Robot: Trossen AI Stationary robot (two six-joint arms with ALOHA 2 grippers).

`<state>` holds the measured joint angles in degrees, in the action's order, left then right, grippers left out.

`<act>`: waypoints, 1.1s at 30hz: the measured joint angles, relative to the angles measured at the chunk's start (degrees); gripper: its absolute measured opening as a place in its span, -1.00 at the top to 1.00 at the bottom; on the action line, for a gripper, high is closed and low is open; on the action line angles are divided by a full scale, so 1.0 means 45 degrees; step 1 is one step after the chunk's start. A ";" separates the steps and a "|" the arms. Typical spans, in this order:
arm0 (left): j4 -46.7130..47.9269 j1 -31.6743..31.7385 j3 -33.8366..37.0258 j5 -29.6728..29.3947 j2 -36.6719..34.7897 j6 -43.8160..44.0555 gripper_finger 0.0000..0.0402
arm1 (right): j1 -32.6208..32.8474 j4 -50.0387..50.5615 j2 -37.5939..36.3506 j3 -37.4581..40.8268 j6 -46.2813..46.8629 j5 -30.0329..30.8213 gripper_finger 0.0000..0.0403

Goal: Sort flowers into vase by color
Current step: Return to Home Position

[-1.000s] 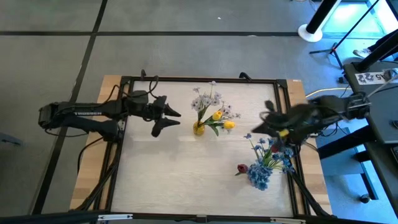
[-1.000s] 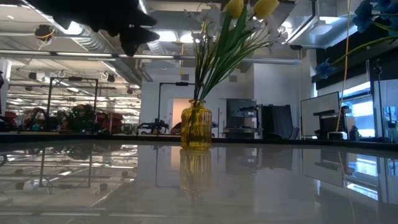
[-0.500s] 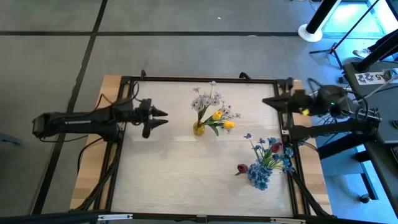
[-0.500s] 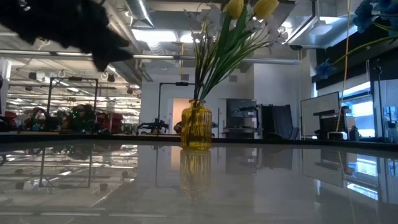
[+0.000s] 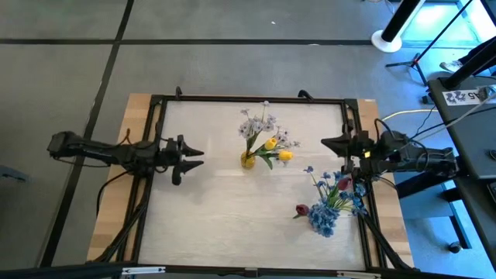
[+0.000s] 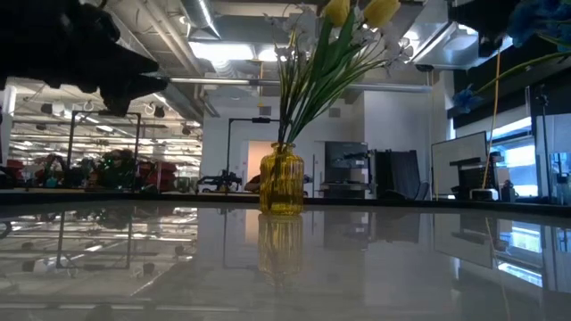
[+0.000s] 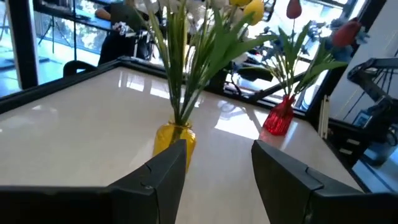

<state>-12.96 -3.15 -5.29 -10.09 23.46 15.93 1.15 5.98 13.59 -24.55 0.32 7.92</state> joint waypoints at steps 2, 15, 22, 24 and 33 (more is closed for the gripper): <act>-0.0620 -0.0638 0.0323 -0.0589 0.0006 -0.0107 0.11 | 0.0000 -0.0489 -0.0454 0.0682 0.0154 0.0010 1.00; -0.1940 -0.1847 0.1091 -0.1557 0.0001 -0.0619 0.11 | -0.0003 -0.1199 -0.2950 0.3701 0.0622 0.0044 1.00; -0.2510 -0.0171 0.1091 0.1150 0.0001 -0.0632 0.11 | -0.0010 -0.2954 -0.2992 0.5103 0.0838 -0.0330 1.00; -0.2466 0.0332 0.1091 0.1491 0.0011 -0.0643 0.11 | -0.0010 -0.2627 -0.2967 0.5289 0.0876 -0.0331 1.00; -0.1299 0.0645 0.1086 0.1987 -0.0294 -0.0882 0.11 | -0.0010 -0.1881 -0.2934 0.5303 0.1597 -0.0238 0.99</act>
<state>-18.80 -0.25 -0.40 -1.15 22.14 11.96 1.10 -2.48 0.38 -0.69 7.51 6.85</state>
